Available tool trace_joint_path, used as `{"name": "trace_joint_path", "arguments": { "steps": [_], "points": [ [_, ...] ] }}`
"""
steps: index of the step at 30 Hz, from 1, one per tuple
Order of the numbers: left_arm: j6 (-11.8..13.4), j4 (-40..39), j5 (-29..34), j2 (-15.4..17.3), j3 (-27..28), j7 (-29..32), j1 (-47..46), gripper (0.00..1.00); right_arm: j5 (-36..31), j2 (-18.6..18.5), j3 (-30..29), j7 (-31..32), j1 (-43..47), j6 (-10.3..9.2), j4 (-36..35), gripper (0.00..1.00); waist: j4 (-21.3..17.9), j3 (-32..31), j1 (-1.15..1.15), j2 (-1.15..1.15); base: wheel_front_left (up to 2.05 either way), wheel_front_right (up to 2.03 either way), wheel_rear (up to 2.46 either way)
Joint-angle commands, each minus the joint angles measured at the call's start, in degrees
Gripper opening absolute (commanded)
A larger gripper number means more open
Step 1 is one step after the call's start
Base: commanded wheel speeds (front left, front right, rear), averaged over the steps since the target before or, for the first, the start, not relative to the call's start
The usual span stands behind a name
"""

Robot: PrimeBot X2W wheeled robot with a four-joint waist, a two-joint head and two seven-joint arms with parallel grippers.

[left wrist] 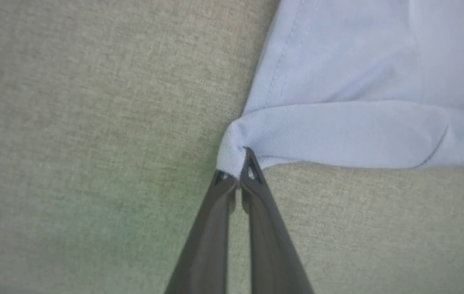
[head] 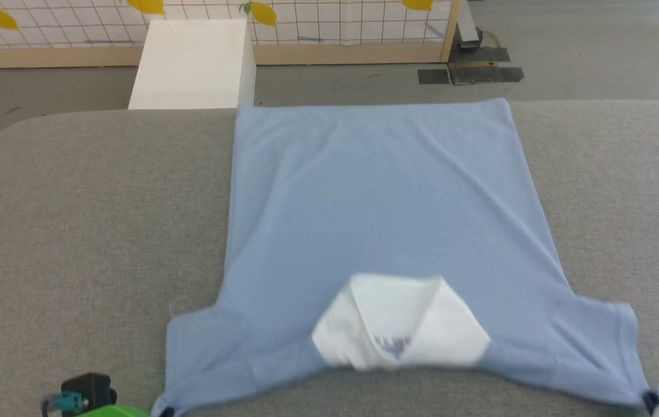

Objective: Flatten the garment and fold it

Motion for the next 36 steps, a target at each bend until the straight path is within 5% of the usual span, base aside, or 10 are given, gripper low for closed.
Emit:
{"name": "trace_joint_path", "arguments": {
  "steps": [1,6,12,14,15,26,36],
  "points": [
    [1.0,0.1,0.6,0.2,-0.1,1.0,2.6,0.00,0.6,-0.2,-1.5,1.9,1.4,-0.11,0.5,0.00,0.3,-0.2,0.01,0.00,0.00,0.00,0.00],
    [2.9,-2.0,0.6,0.3,0.4,1.9,5.8,0.00,1.9,-0.2,-3.7,7.5,4.1,-0.11,3.1,0.00,0.7,-0.6,0.01,0.00,0.00,0.00,0.00],
    [2.8,-3.4,0.3,-0.7,0.1,0.5,6.4,0.00,3.1,-0.1,-1.6,4.6,3.7,-0.11,6.1,0.03,1.1,-0.9,0.01,0.00,0.00,0.00,0.00],
    [2.0,-3.4,0.0,-0.9,0.2,-0.7,6.0,0.00,3.2,-0.1,-0.5,2.0,3.2,-0.11,6.1,0.57,1.3,-1.1,0.01,0.00,0.00,0.00,0.00],
    [1.5,-3.2,0.1,-0.8,0.2,-1.4,5.8,0.00,3.2,-0.1,0.1,1.1,3.1,-0.11,5.9,1.00,1.3,-1.1,0.01,0.00,0.00,0.00,0.00],
    [-3.0,-0.9,-0.2,-0.8,-0.1,-6.9,0.5,0.00,-0.2,-0.1,1.2,-14.8,-7.5,-0.11,-2.0,1.00,3.0,0.3,0.01,0.00,0.00,0.00,0.00],
    [-4.7,-1.1,0.7,-2.2,-3.3,-7.4,-5.5,0.00,-1.7,-3.4,0.8,-27.1,-31.3,-0.11,9.4,1.00,8.7,6.2,0.01,0.00,0.00,0.00,0.00]
  ]
}}
